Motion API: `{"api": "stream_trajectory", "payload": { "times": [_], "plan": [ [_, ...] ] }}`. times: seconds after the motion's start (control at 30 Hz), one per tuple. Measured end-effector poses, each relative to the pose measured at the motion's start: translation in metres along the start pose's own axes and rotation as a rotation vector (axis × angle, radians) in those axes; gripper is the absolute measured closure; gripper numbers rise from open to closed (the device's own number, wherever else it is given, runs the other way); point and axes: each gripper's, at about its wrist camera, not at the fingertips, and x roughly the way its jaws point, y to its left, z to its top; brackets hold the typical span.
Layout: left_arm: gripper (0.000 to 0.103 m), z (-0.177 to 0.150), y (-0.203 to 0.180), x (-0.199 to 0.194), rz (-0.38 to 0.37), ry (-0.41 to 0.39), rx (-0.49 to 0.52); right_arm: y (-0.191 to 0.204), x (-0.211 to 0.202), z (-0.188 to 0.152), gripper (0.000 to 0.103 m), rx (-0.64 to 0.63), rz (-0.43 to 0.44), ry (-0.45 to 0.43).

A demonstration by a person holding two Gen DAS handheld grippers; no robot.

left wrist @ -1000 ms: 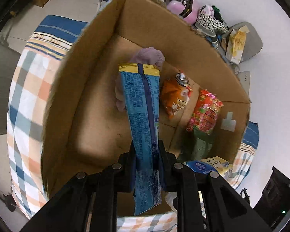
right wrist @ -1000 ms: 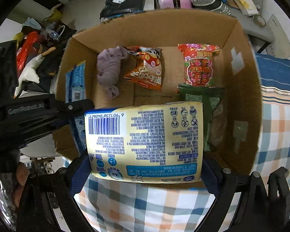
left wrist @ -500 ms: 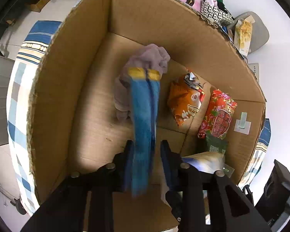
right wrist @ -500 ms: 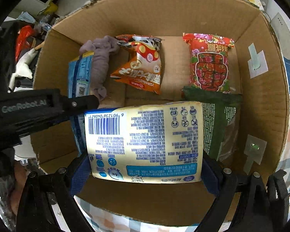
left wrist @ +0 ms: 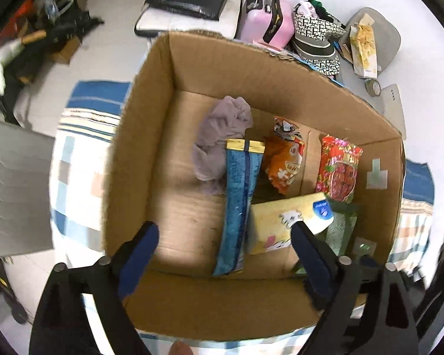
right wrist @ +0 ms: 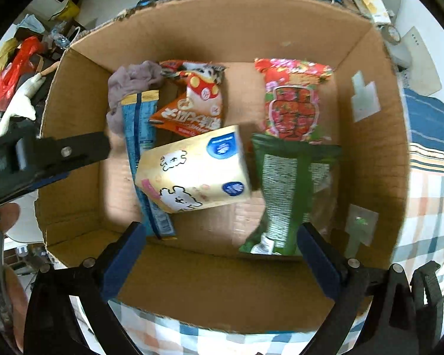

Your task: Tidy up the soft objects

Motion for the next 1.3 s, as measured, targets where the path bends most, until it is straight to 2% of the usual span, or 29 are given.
{"api": "stream_trajectory", "payload": {
  "times": [0.27,0.47,0.7,0.9,1.13,1.3],
  "plan": [
    [0.007,-0.038,-0.003,-0.028,0.118,-0.152,0.082,-0.021,-0.028,-0.024,0.0,0.026,-0.106,-0.073],
    [0.007,-0.065,-0.006,-0.046,0.14,-0.218,0.102,-0.028,-0.049,-0.042,0.0,0.052,-0.167,-0.118],
    [0.007,-0.088,-0.01,-0.074,0.136,-0.281,0.096,-0.025,-0.072,-0.06,0.0,0.068,-0.175,-0.162],
    [0.007,-0.122,-0.015,-0.117,0.124,-0.368,0.105,-0.022,-0.105,-0.084,0.0,0.068,-0.162,-0.22],
    [0.007,-0.173,-0.023,-0.186,0.119,-0.48,0.115,-0.017,-0.157,-0.135,0.0,0.056,-0.13,-0.305],
    [0.007,-0.21,-0.029,-0.23,0.128,-0.542,0.13,-0.013,-0.209,-0.178,0.0,0.05,-0.101,-0.396]
  ]
}}
